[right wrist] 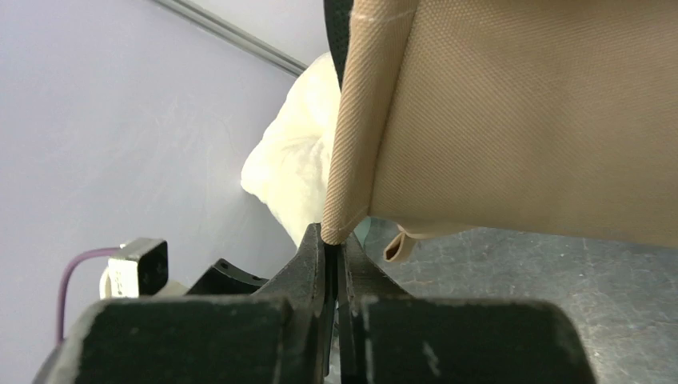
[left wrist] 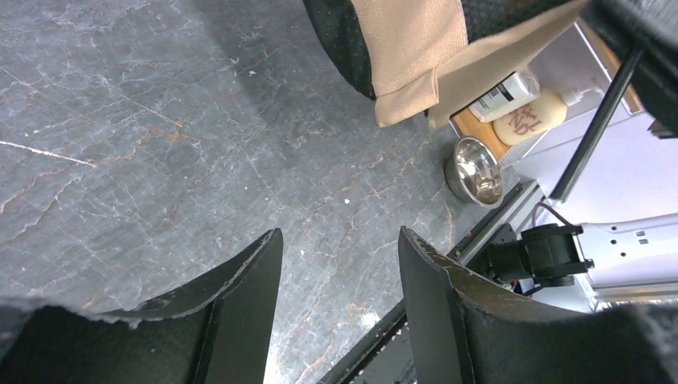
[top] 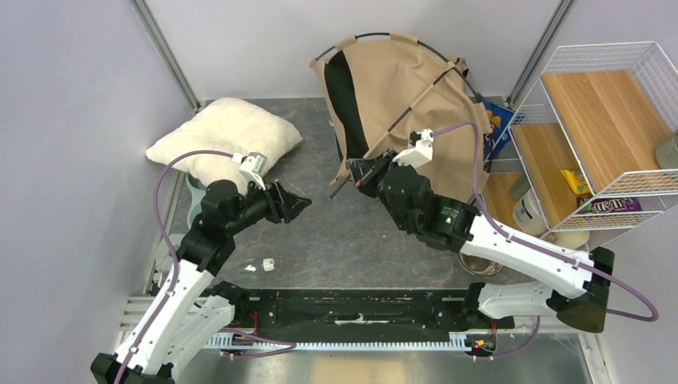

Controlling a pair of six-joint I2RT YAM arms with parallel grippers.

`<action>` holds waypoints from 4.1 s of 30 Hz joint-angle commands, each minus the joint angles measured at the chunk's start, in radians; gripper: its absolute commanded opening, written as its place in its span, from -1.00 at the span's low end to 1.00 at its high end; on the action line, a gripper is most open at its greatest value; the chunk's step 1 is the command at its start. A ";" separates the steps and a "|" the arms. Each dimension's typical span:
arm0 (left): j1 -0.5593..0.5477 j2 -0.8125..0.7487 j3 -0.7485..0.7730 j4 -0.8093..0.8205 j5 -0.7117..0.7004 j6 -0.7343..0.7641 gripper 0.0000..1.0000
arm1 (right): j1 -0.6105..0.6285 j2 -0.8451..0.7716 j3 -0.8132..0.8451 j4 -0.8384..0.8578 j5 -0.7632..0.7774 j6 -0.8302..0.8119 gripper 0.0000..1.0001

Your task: Set up the pet tent

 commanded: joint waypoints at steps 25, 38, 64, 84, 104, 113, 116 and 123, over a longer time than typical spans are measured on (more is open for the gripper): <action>-0.021 0.282 -0.184 0.823 0.210 0.244 0.25 | -0.254 0.176 0.227 -0.141 -0.415 0.271 -1.00; -0.105 0.367 -0.269 1.008 0.080 0.304 0.24 | -0.270 0.146 0.198 -0.109 -0.475 0.334 -1.00; -0.157 0.580 -0.278 1.355 -0.011 0.370 -0.48 | -0.288 0.128 0.169 -0.077 -0.498 0.340 -1.00; -0.158 0.303 -0.263 1.022 0.052 0.348 -0.96 | -0.289 0.159 0.127 -0.022 -0.242 0.116 -1.00; -0.158 0.241 -0.250 0.938 0.026 0.365 -0.96 | -0.287 0.248 0.135 -0.051 -0.172 0.040 -1.00; -0.158 0.237 -0.245 0.926 0.021 0.371 -0.96 | -0.288 0.281 0.135 -0.050 -0.188 0.032 -1.00; -0.158 0.238 -0.244 0.924 0.020 0.372 -0.96 | -0.288 0.290 0.131 -0.050 -0.195 0.025 -1.00; -0.158 0.250 -0.204 0.868 0.000 0.370 -0.96 | -0.275 0.306 0.132 -0.052 -0.252 -0.016 -1.00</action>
